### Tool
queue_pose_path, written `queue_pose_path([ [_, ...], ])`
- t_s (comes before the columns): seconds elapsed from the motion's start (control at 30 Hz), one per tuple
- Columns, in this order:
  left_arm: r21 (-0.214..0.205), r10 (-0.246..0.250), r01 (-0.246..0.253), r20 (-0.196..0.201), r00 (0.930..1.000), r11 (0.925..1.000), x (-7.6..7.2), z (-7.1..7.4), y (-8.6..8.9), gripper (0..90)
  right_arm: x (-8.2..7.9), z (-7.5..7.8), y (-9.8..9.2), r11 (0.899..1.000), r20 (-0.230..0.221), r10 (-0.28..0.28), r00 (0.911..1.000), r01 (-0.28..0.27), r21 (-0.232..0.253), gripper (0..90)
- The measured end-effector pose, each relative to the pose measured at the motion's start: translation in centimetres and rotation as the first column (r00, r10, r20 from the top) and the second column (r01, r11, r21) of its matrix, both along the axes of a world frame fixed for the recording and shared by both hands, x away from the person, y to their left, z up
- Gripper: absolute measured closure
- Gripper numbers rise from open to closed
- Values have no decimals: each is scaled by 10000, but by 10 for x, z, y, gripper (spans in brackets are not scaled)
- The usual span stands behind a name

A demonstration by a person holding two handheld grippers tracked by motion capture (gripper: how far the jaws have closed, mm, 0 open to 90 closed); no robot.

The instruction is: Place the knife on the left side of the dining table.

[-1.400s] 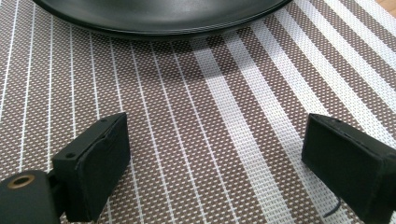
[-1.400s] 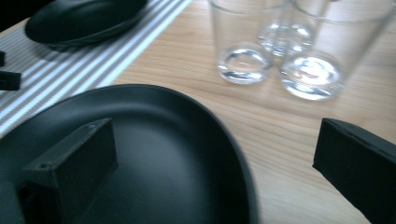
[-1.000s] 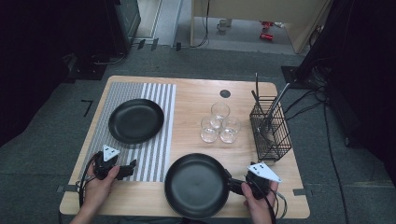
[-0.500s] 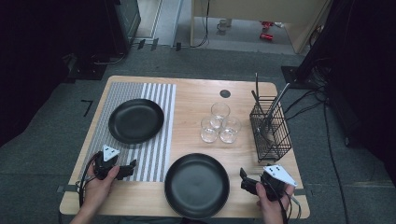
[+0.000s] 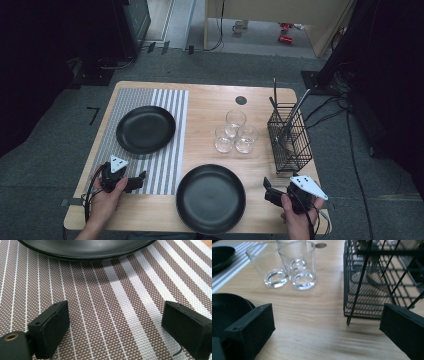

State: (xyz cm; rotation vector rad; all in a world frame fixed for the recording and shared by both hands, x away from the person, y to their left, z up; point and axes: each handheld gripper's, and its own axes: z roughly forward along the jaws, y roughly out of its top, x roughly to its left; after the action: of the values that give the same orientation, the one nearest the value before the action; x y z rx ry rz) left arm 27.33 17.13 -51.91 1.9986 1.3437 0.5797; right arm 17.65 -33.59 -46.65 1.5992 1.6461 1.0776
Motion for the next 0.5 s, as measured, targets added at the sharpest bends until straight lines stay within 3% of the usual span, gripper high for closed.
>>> queue_pose_path([
  [0.23,0,5,-5,2,10000,10000,0,0,0,79,-2,18,-4,9987,796,395,9960,-369,-338,2],
  [0.43,-3,5,-5,1,10000,10000,0,0,0,80,-1,39,-11,9991,1370,407,9897,-385,-191,91],
  [0.5,1,4,-4,0,10000,10000,0,0,0,79,1,44,-10,9980,1447,463,9884,-396,-488,129],
])
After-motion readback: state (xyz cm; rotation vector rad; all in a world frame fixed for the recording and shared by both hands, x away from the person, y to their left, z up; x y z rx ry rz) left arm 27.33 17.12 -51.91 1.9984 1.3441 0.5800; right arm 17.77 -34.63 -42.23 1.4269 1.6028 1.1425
